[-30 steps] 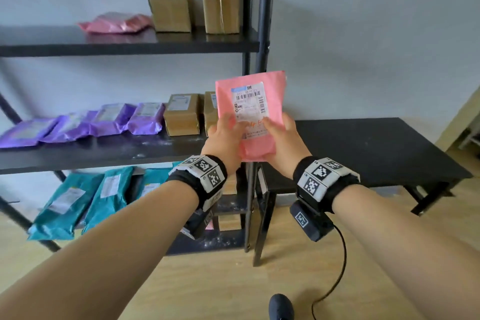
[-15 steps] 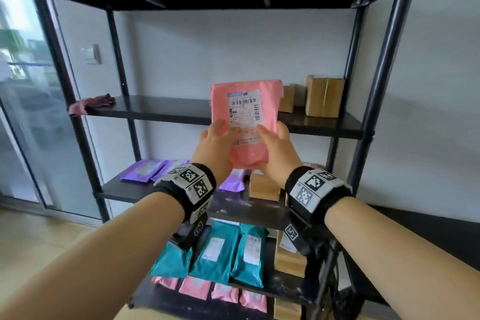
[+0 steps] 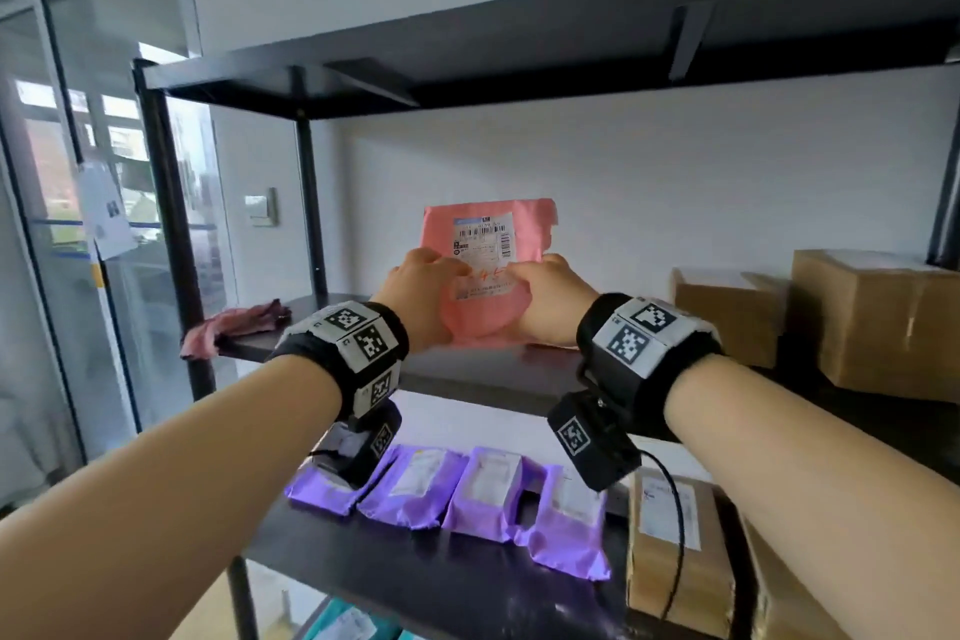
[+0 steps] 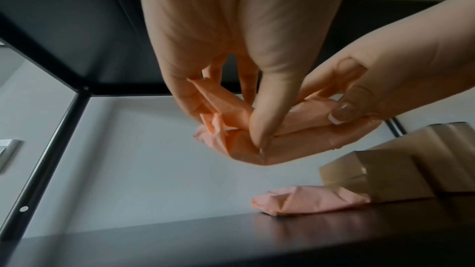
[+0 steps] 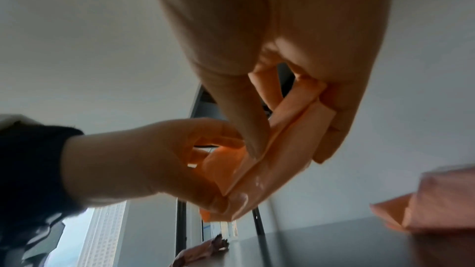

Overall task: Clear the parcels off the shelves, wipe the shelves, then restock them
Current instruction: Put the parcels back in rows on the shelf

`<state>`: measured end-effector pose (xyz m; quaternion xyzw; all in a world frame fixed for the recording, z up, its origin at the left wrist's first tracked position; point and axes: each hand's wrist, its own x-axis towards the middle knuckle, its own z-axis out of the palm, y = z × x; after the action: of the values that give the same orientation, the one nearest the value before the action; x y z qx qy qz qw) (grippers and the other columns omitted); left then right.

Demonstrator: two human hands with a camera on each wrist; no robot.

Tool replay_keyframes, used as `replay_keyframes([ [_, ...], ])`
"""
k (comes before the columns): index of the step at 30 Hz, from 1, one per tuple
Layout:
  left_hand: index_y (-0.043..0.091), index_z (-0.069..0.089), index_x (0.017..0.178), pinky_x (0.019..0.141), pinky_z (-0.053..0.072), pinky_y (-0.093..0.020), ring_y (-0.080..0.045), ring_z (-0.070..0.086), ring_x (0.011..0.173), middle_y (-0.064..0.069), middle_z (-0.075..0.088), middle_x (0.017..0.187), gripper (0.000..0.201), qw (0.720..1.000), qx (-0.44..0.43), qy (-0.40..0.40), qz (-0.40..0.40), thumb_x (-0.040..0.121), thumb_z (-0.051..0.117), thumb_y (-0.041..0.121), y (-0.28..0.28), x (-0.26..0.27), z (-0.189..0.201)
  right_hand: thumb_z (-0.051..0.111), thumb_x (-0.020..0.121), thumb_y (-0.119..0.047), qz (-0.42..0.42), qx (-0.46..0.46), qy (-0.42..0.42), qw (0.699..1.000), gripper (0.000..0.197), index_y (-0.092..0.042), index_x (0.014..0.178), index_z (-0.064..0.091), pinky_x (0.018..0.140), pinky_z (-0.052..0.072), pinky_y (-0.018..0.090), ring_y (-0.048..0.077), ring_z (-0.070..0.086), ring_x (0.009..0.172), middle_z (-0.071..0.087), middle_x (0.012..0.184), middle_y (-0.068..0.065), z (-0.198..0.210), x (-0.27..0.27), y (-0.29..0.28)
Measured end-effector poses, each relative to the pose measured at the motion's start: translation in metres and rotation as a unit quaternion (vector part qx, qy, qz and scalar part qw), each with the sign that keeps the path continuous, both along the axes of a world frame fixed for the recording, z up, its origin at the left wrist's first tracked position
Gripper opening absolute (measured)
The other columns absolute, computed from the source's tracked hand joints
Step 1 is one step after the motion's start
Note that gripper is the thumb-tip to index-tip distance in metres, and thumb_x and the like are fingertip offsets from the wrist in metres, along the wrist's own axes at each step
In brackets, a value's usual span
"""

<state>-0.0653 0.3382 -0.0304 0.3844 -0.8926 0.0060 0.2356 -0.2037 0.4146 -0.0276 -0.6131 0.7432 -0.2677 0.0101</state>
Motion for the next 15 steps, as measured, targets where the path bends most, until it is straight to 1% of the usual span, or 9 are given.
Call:
replay_keyframes([
  [1,0.025,0.045,0.137,0.106,0.038,-0.038,-0.030,0.043,0.125,-0.009,0.039,0.138,0.082,1.000,0.002,-0.009,0.001,0.064,0.081,0.023,-0.013,-0.003,0.004,0.075,0.074,-0.026,0.007,0.017,0.003,1.000,0.049,-0.011,0.118,0.060,0.094,0.050,0.034,0.026,0.059,0.104,0.057,0.120,0.013,0.006,-0.003,-0.012],
  [3,0.022,0.044,0.137,0.106,0.038,-0.036,-0.028,0.043,0.125,-0.010,0.042,0.136,0.080,0.999,0.001,-0.038,0.001,0.066,0.081,0.023,-0.039,-0.008,0.012,0.075,0.076,-0.025,0.018,0.051,0.015,0.998,0.044,-0.007,0.114,0.062,0.087,0.052,0.032,0.025,0.062,0.100,0.064,0.111,0.010,0.019,-0.010,-0.033],
  [5,0.019,0.042,0.139,0.104,0.040,-0.035,-0.027,0.044,0.124,-0.011,0.045,0.134,0.079,0.997,-0.004,-0.072,-0.004,0.069,0.079,0.022,-0.062,-0.012,0.017,0.075,0.077,-0.026,0.013,0.074,0.025,0.997,0.044,-0.008,0.115,0.061,0.084,0.051,0.029,0.024,0.063,0.098,0.065,0.109,0.008,0.028,-0.014,-0.053],
  [8,0.017,0.042,0.138,0.091,0.047,-0.027,-0.023,0.053,0.113,-0.009,0.053,0.128,0.074,0.993,-0.016,-0.114,-0.019,0.073,0.076,0.021,-0.096,-0.018,0.022,0.072,0.079,-0.025,-0.005,0.107,0.047,0.993,0.044,-0.008,0.118,0.060,0.079,0.050,0.027,0.021,0.062,0.093,0.065,0.111,0.008,0.031,-0.019,-0.087],
  [10,0.019,0.042,0.138,0.086,0.046,-0.024,-0.021,0.055,0.110,-0.006,0.054,0.127,0.073,0.990,-0.015,-0.140,-0.032,0.073,0.076,0.021,-0.122,-0.023,0.022,0.071,0.079,-0.025,-0.021,0.123,0.050,0.991,0.042,-0.007,0.116,0.061,0.077,0.049,0.027,0.018,0.059,0.089,0.064,0.108,0.009,0.030,-0.020,-0.108],
  [11,0.020,0.042,0.138,0.088,0.045,-0.025,-0.020,0.055,0.111,-0.005,0.054,0.129,0.074,0.988,-0.013,-0.150,-0.042,0.073,0.076,0.022,-0.135,-0.025,0.021,0.072,0.078,-0.024,-0.028,0.130,0.045,0.990,0.041,-0.006,0.113,0.062,0.081,0.050,0.029,0.019,0.059,0.091,0.064,0.106,0.009,0.029,-0.020,-0.119],
  [12,0.021,0.040,0.139,0.091,0.044,-0.025,-0.020,0.053,0.114,-0.003,0.052,0.132,0.076,0.985,-0.010,-0.161,-0.053,0.073,0.076,0.022,-0.148,-0.027,0.021,0.072,0.078,-0.023,-0.036,0.142,0.041,0.988,0.040,-0.004,0.111,0.062,0.082,0.050,0.029,0.019,0.059,0.092,0.064,0.106,0.010,0.028,-0.018,-0.129],
  [14,0.022,0.038,0.141,0.099,0.040,-0.027,-0.020,0.048,0.121,-0.001,0.047,0.138,0.078,0.979,0.008,-0.189,-0.075,0.073,0.077,0.023,-0.170,-0.029,0.020,0.070,0.080,-0.020,-0.055,0.177,0.048,0.981,0.041,0.000,0.116,0.061,0.076,0.046,0.028,0.020,0.057,0.088,0.065,0.111,0.013,0.025,-0.014,-0.147],
  [15,0.022,0.038,0.141,0.101,0.038,-0.027,-0.020,0.045,0.124,0.000,0.045,0.140,0.079,0.976,0.020,-0.201,-0.085,0.073,0.078,0.023,-0.181,-0.030,0.020,0.070,0.081,-0.021,-0.069,0.192,0.059,0.977,0.044,-0.001,0.120,0.060,0.076,0.047,0.027,0.020,0.059,0.087,0.065,0.115,0.012,0.025,-0.012,-0.156],
])
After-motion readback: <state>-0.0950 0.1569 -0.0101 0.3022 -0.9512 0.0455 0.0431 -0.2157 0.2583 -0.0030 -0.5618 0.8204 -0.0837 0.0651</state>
